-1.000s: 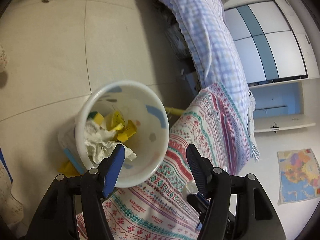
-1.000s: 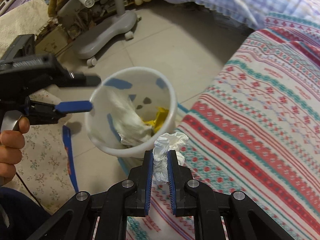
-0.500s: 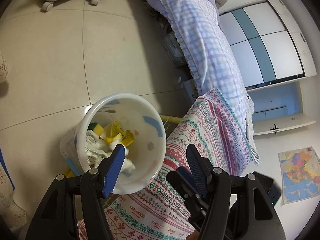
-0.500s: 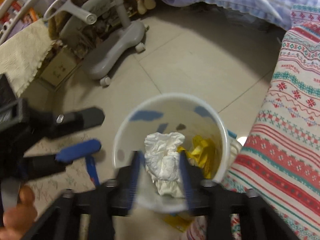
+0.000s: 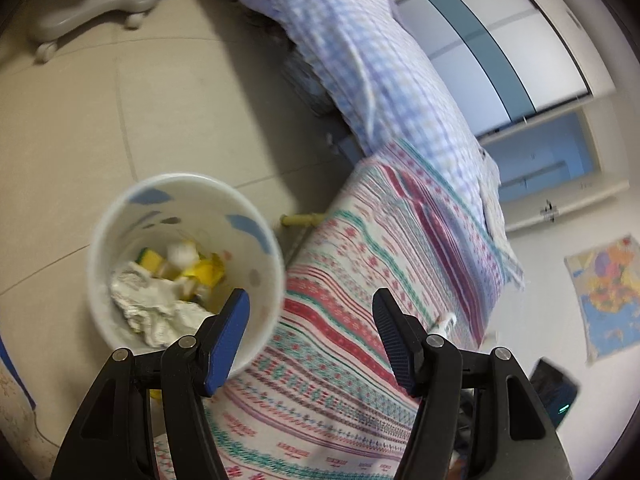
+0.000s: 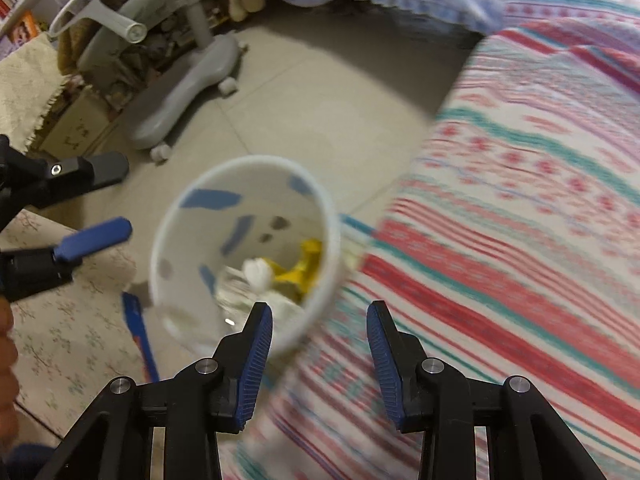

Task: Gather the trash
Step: 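Move both grippers back toward the bottles and tissue box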

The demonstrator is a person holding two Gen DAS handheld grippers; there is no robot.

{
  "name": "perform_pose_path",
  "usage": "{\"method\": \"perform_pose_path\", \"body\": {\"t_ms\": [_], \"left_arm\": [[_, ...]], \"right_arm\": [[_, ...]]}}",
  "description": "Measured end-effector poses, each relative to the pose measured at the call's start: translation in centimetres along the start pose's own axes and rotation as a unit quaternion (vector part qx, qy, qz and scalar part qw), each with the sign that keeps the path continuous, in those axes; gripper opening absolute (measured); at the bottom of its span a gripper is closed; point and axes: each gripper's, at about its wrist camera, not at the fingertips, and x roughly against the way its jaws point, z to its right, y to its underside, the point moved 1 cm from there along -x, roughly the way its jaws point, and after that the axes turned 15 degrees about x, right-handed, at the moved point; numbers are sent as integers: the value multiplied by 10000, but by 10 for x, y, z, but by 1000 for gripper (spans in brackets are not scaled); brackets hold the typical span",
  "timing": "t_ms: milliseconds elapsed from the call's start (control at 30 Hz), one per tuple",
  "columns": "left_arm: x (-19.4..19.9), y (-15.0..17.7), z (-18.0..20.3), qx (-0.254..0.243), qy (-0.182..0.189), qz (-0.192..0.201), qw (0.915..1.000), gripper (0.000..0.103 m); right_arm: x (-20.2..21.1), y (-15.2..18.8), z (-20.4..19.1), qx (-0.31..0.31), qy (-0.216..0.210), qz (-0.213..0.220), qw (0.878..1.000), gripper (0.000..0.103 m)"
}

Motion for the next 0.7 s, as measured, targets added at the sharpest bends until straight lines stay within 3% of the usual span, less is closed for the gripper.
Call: {"method": "perform_pose_path", "body": {"t_ms": [167, 333, 467, 600, 700], "left_arm": [[-27, 32, 39, -567, -58, -225, 9981, 67], [-53, 67, 80, -1131, -67, -346, 9930, 67], [-83, 96, 110, -1394, -86, -556, 9886, 67], [-110, 129, 139, -1715, -107, -712, 9825, 67], [-129, 158, 161, -2048, -129, -842, 9751, 67]], "right_arm": [[60, 15, 39, -184, 356, 149, 9991, 44], [122, 37, 89, -447, 852, 416, 9945, 53], [170, 61, 142, -1090, 1105, 693, 9855, 53], [199, 78, 179, -1593, 1292, 852, 9750, 53], [204, 91, 196, -1754, 1418, 705, 9717, 53]]}}
